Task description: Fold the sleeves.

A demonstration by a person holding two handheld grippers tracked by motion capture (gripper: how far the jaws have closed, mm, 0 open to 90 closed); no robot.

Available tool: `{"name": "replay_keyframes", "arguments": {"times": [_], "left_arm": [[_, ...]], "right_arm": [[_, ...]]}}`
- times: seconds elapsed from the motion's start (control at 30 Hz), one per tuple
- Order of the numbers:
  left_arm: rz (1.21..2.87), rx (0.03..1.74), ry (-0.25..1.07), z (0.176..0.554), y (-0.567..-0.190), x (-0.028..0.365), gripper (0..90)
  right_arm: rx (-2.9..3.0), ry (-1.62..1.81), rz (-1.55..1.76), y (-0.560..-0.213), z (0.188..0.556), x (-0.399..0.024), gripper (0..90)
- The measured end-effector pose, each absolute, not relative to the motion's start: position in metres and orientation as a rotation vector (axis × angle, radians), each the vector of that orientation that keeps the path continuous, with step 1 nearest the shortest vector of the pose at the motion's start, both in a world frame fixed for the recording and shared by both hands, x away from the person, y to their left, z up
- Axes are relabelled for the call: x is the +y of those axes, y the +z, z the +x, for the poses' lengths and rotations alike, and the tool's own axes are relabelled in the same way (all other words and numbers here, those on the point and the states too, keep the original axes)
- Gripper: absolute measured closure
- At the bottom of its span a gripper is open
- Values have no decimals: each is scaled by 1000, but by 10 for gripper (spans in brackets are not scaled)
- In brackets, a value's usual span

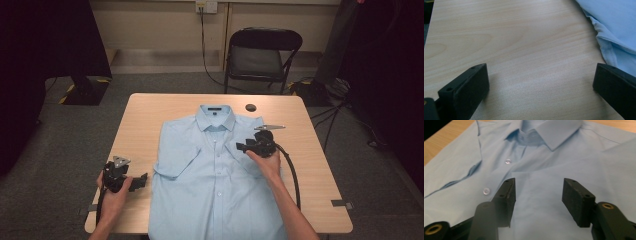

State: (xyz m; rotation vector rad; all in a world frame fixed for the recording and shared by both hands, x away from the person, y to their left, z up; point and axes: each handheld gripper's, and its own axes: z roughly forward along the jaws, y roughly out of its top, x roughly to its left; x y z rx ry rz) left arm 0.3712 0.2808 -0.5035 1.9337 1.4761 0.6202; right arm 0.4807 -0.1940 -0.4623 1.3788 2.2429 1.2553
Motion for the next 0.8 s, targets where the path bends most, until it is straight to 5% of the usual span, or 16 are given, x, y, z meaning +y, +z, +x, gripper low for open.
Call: {"name": "replay_keyframes", "arguments": {"times": [0.27, 0.8], "left_arm": [[1934, 1476, 621, 371, -503, 281, 0], [1924, 1492, 627, 371, -503, 280, 0]], "right_arm": [[2108, 1188, 1452, -453, 468, -229, 154], [1960, 1205, 1511, -433, 439, -279, 49]]}}
